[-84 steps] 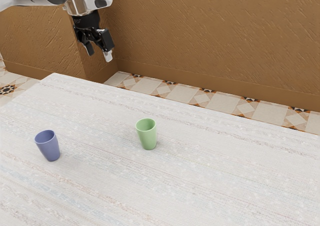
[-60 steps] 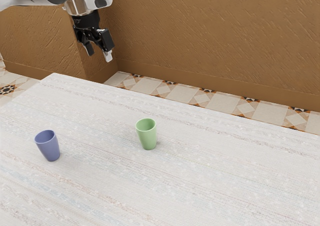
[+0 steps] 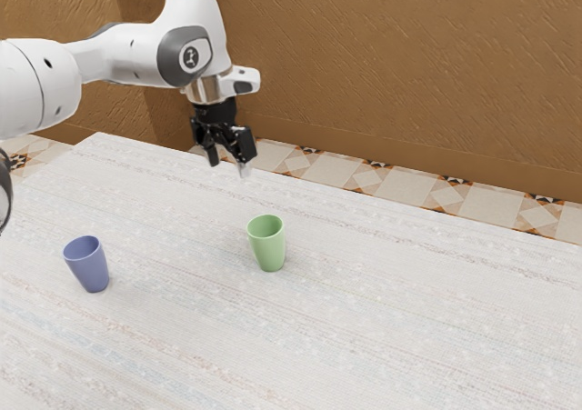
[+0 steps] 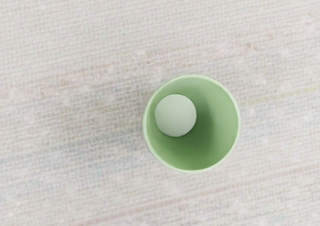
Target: Place the right cup onto the left cup
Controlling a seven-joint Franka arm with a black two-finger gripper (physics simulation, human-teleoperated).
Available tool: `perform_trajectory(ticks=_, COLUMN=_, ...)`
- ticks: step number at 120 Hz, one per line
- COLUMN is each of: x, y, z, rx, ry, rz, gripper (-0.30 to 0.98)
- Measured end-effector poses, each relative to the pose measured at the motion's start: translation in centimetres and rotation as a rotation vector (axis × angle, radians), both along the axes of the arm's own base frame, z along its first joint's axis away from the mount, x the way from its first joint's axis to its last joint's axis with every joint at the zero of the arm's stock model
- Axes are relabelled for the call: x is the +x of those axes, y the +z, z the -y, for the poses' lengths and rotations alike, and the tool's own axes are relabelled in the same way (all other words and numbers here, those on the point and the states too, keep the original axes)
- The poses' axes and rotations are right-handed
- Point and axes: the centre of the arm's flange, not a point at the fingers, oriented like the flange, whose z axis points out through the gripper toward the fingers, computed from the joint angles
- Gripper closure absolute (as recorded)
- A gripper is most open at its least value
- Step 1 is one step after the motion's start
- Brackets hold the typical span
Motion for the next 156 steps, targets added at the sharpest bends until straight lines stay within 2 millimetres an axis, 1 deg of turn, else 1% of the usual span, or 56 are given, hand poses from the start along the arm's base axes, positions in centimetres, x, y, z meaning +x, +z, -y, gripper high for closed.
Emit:
perform_trajectory(ticks=12, x=0.9, y=-2.2, z=-0.2, rx=0.000, ry=0.011, rz=-0.007, gripper=0.00)
perform_trajectory(ticks=23, x=1.7, y=-5.2, z=-0.3, rx=0.001, ry=0.020, rz=-0.030, gripper=0.00)
perform_trajectory(ticks=33, x=2.4, y=-8.5, z=-0.3, rx=0.001, ry=0.027, rz=-0.046, gripper=0.00)
perform_trajectory(ticks=45, x=3.0, y=-11.5, z=-0.4, rx=0.003, ry=0.036, rz=-0.053, gripper=0.00)
perform_trajectory(ticks=55, x=3.4, y=-13.4, z=-0.4, rx=0.004, ry=0.043, rz=-0.048, gripper=0.00)
perform_trajectory(ticks=65, x=3.6, y=-14.6, z=-0.4, rx=0.006, ry=0.047, rz=-0.041, gripper=0.00)
perform_trajectory(ticks=77, x=2.7, y=-16.5, z=-0.3, rx=0.010, ry=0.046, rz=-0.052, gripper=0.00)
perform_trajectory(ticks=84, x=2.5, y=-16.9, z=-0.2, rx=0.011, ry=0.046, rz=-0.044, gripper=0.00)
perform_trajectory(ticks=88, x=2.5, y=-17.0, z=-0.2, rx=0.011, ry=0.046, rz=-0.038, gripper=0.03)
perform_trajectory(ticks=106, x=2.8, y=-16.5, z=0.1, rx=0.012, ry=0.044, rz=-0.004, gripper=0.42)
perform_trajectory(ticks=112, x=2.9, y=-16.2, z=0.2, rx=0.012, ry=0.043, rz=0.005, gripper=0.51)
perform_trajectory(ticks=119, x=2.9, y=-16.0, z=0.3, rx=0.012, ry=0.043, rz=0.011, gripper=0.59)
perform_trajectory(ticks=135, x=3.0, y=-15.9, z=1.0, rx=0.005, ry=0.033, rz=0.019, gripper=0.70)
perform_trajectory(ticks=156, x=3.0, y=-15.9, z=1.3, rx=0.005, ry=0.028, rz=0.022, gripper=0.75)
